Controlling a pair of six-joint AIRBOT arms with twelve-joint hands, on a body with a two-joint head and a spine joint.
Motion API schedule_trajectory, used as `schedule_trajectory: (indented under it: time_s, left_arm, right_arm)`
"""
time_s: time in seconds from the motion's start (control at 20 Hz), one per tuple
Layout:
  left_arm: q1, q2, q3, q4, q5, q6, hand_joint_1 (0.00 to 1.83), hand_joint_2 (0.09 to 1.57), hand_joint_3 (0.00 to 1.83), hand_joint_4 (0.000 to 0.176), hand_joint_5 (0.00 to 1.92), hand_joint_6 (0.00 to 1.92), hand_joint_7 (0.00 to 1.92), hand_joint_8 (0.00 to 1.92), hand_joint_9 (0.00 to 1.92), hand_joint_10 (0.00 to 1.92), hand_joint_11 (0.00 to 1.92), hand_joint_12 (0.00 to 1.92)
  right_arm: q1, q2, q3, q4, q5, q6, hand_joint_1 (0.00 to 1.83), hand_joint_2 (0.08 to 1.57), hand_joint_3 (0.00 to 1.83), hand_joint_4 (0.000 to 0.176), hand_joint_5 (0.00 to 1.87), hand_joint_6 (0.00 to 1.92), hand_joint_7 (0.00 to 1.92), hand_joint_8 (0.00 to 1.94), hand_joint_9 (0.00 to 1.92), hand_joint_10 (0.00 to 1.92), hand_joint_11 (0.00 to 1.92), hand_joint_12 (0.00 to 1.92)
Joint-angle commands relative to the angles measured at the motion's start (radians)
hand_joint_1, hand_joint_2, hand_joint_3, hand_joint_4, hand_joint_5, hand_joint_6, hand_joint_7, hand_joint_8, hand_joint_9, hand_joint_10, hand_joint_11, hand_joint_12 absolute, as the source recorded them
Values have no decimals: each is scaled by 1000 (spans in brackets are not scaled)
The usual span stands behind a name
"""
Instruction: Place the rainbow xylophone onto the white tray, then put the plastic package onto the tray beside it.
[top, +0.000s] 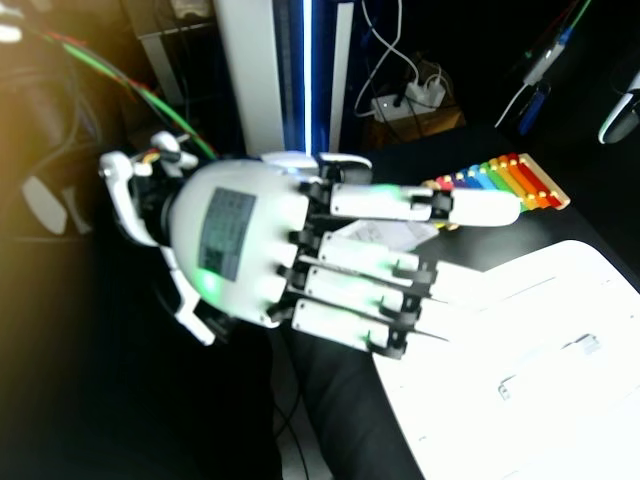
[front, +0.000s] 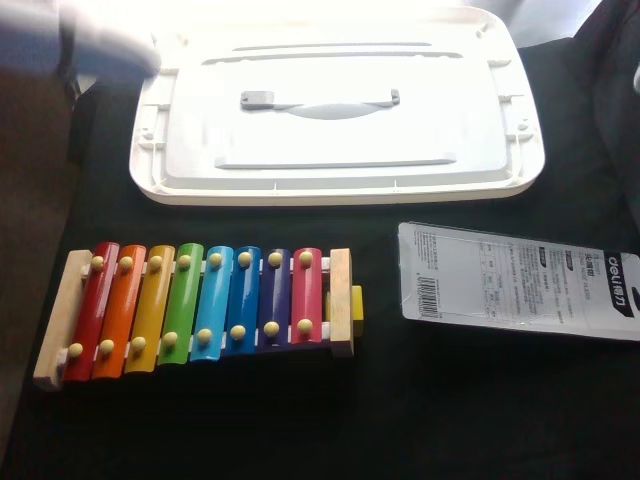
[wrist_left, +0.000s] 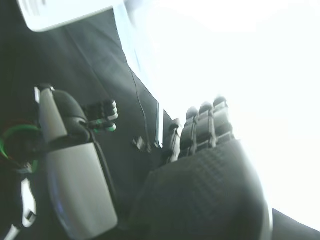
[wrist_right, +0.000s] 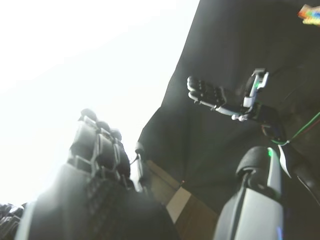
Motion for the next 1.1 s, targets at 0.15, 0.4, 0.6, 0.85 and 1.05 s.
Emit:
schedule_trajectory:
  time_s: [0.15, 0.4, 0.6, 0.85, 1.05]
  left_arm:
    - [-7, 6, -1, -12, -55, -2, 424, 909, 0, 36, 34, 1, 115, 0, 195, 1, 0, 630]
    - [-9, 6, -4, 35, -48, -50, 498, 852, 0, 22, 0, 0, 67, 3, 118, 8, 0, 366]
    - [-27, 13, -2, 188, -72, -240, 581, 742, 0, 0, 15, 3, 101, 9, 128, 9, 0, 383]
    - [-91, 43, -57, 455, -54, -424, 553, 829, 2, 0, 56, 0, 184, 0, 219, 5, 0, 641]
    - [-90, 44, -81, 598, -61, -544, 579, 882, 9, 0, 8, 0, 79, 0, 102, 0, 26, 284]
  right_arm:
    - [8, -12, 11, 53, 103, 13, 627, 871, 0, 27, 240, 0, 430, 0, 385, 0, 0, 724]
    - [8, -17, 11, 51, 104, 16, 640, 937, 10, 22, 244, 2, 433, 7, 328, 1, 0, 568]
    - [8, -21, 11, 46, 104, 18, 632, 938, 0, 52, 240, 3, 446, 3, 240, 2, 0, 342]
    - [8, -32, 11, 45, 104, 18, 625, 909, 0, 83, 247, 5, 406, 0, 172, 0, 3, 262]
    - [8, -39, 11, 45, 104, 18, 591, 915, 0, 71, 245, 1, 380, 1, 160, 4, 4, 236]
